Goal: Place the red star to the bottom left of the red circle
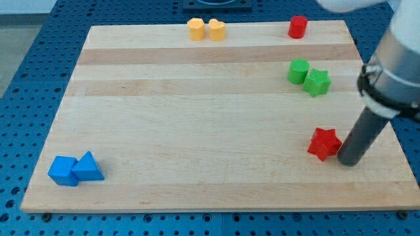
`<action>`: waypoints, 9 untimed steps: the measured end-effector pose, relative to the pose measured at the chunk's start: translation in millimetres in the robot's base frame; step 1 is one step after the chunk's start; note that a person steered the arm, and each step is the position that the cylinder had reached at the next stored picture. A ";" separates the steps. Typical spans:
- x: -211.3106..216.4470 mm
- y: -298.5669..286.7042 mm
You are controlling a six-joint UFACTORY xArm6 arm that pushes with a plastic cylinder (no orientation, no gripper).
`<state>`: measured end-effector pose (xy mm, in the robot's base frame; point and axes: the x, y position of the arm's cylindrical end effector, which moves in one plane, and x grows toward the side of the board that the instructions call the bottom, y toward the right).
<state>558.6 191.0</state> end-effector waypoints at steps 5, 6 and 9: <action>-123.9 -92.0; -164.5 -126.9; -83.4 -78.2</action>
<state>475.2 112.8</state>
